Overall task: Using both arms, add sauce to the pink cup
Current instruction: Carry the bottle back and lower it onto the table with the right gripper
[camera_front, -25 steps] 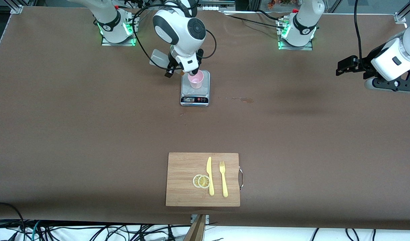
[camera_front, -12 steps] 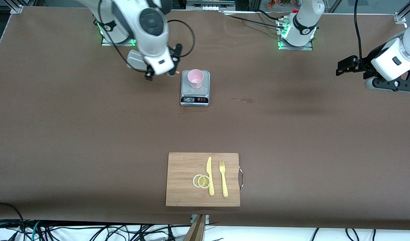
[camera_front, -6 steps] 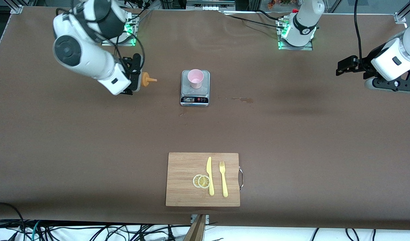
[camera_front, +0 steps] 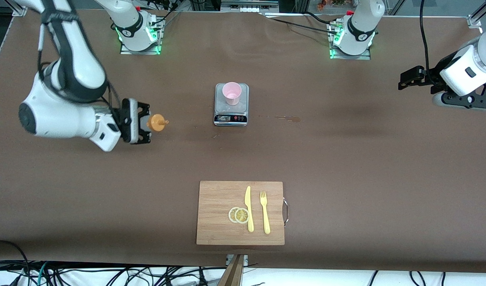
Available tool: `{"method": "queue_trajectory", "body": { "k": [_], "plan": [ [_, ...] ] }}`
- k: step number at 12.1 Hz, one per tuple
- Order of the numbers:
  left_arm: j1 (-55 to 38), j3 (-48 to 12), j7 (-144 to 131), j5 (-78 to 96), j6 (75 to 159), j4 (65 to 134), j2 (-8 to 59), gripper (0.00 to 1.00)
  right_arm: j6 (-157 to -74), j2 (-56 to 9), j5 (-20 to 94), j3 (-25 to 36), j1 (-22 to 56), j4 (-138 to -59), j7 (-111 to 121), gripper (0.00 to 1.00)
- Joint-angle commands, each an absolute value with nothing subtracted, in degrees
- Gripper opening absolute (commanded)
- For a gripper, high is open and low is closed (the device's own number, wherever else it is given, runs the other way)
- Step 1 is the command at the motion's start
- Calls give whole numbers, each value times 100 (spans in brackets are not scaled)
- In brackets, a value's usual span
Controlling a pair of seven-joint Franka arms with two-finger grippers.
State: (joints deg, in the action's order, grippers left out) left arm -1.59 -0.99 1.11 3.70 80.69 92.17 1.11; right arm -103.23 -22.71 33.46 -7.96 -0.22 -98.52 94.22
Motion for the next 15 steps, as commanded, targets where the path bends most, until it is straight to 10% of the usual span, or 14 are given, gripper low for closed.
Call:
{"method": "queue_trajectory", "body": {
  "k": [1, 12, 15],
  "plan": [
    [-132, -114, 229, 369, 7998, 9097, 149, 100, -9601, -3284, 4093, -485, -97, -8792, 10595, 32],
    [-132, -105, 229, 369, 8007, 9097, 149, 100, -7972, -5334, 6601, 105, -598, -8446, 14071, 37],
    [-132, -105, 229, 369, 8007, 9097, 149, 100, -7858, -5502, 6609, 114, -624, -8455, 14344, 64]
  ]
}}
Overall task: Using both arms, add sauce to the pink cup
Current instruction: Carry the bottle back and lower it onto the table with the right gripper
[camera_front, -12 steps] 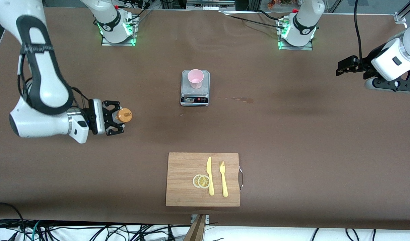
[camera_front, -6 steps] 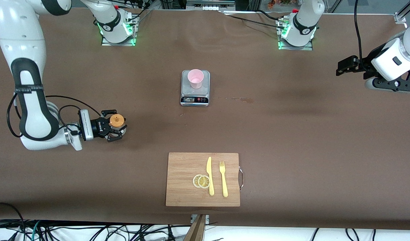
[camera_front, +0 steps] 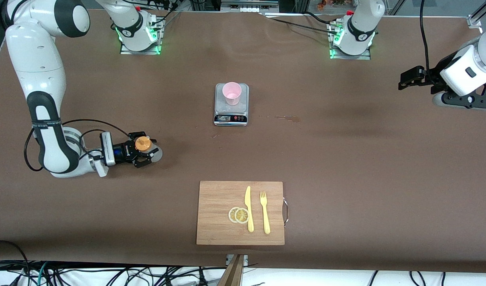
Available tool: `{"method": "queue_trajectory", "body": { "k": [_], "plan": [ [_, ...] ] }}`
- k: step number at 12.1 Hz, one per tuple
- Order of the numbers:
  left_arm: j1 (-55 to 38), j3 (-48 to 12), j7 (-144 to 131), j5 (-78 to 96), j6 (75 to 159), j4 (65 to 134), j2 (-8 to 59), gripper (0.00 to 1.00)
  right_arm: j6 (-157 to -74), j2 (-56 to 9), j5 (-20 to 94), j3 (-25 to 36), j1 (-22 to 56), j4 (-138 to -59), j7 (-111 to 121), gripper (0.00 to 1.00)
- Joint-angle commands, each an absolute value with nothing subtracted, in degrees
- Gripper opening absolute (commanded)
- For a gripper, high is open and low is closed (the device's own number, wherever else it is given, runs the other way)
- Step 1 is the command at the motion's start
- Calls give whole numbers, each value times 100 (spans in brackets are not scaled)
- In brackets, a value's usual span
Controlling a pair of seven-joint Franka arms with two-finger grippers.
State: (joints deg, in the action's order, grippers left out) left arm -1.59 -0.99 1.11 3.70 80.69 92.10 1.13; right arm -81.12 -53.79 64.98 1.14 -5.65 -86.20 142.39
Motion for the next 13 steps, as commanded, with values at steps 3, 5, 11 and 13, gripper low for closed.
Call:
{"method": "queue_trajectory", "body": {
  "k": [3, 5, 11, 13],
  "plan": [
    [-132, -106, 229, 369, 8007, 9097, 149, 100, -7743, -5511, 6601, 237, -633, -8455, 14308, 100],
    [-132, -114, 229, 369, 8007, 9097, 149, 100, -7534, -5502, 6522, 508, -633, -8455, 14309, 100],
    [-132, -114, 229, 360, 8007, 9088, 149, 100, -7312, -4695, 5180, 1221, -624, -8438, 13959, 100],
    [-132, -114, 229, 360, 7998, 9053, 149, 100, -7391, -4169, 4574, 1301, -615, -8472, 13512, 100]
  ]
}}
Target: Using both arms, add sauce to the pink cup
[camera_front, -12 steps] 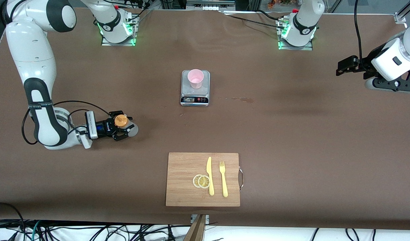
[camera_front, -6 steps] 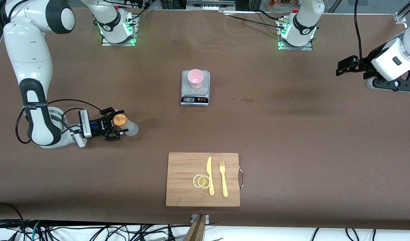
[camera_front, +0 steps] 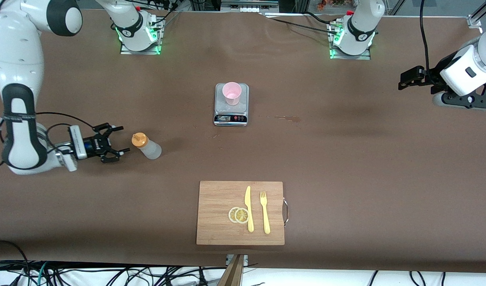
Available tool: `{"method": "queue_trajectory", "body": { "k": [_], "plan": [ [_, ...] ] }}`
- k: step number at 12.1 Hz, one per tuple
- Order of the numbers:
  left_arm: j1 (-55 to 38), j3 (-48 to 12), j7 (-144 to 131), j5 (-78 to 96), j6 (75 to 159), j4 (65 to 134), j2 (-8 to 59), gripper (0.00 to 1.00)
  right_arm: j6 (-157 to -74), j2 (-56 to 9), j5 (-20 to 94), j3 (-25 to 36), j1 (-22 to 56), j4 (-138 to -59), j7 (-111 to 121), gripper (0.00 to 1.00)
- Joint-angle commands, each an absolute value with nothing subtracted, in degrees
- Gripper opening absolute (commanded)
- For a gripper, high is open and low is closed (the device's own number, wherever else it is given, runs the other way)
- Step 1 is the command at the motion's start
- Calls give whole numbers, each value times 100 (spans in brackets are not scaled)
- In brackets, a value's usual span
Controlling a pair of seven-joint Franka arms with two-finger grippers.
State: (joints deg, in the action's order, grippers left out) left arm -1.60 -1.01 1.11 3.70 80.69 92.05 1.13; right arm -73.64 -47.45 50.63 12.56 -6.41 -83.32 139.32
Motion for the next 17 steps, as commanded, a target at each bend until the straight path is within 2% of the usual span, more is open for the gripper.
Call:
{"method": "queue_trajectory", "body": {
  "k": [1, 6, 9, 13, 17],
  "plan": [
    [-141, -114, 229, 360, 7998, 9027, 149, 100, -7583, -3809, 4222, 1292, -615, -8534, 13109, 100],
    [-141, -114, 220, 360, 7998, 9026, 150, 100, -8787, -1270, 2736, 1292, -265, -9999, 9948, 100],
    [-141, -114, 220, 360, 7998, 9026, 149, 100, -8859, -214, 1892, 1283, 52, -10292, 7523, 100],
    [-141, -114, 220, 360, 7998, 9026, 158, 100, -8719, 605, 960, 1266, 596, -10283, 4727, 100],
    [-132, -114, 229, 360, 7998, 9026, 158, 100, -8377, 905, 336, 1266, 1185, -10065, 2396, 100]
  ]
}}
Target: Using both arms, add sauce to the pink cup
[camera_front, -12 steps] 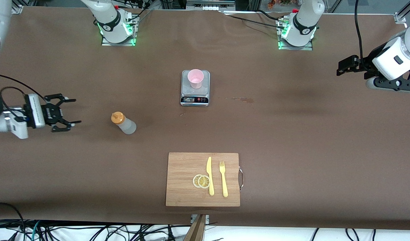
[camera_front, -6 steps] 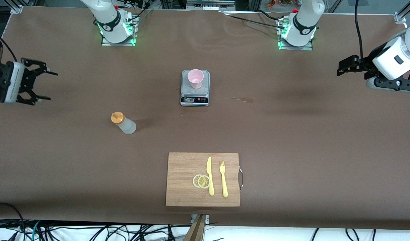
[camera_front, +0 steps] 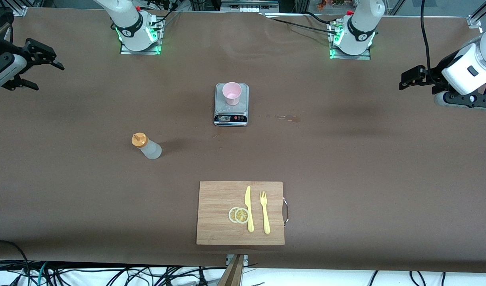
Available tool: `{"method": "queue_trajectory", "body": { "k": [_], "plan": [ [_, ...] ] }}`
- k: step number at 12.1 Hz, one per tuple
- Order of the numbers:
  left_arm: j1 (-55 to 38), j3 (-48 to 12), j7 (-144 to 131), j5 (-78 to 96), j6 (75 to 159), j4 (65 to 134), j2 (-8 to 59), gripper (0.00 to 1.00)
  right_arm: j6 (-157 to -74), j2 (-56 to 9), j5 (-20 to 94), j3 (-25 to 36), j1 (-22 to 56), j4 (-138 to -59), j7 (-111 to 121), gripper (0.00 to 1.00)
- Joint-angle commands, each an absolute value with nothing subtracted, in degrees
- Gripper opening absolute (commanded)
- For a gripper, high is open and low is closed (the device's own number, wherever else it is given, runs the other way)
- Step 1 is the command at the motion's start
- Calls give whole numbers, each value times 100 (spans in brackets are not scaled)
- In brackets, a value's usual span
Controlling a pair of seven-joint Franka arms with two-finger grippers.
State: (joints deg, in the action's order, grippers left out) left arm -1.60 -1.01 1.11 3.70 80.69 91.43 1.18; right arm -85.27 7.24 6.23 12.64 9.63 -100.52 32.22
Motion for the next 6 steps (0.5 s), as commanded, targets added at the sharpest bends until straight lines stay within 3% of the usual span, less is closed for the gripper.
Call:
{"method": "queue_trajectory", "body": {
  "k": [1, 6],
  "plan": [
    [-132, -114, 229, 360, 7998, 9026, 158, 100, -8228, 897, 230, 1248, 1256, -9976, 2043, 100],
    [-132, -114, 229, 360, 7998, 9026, 158, 100, -8050, 844, -624, 976, 1371, -9633, 1160, 100]
  ]
}}
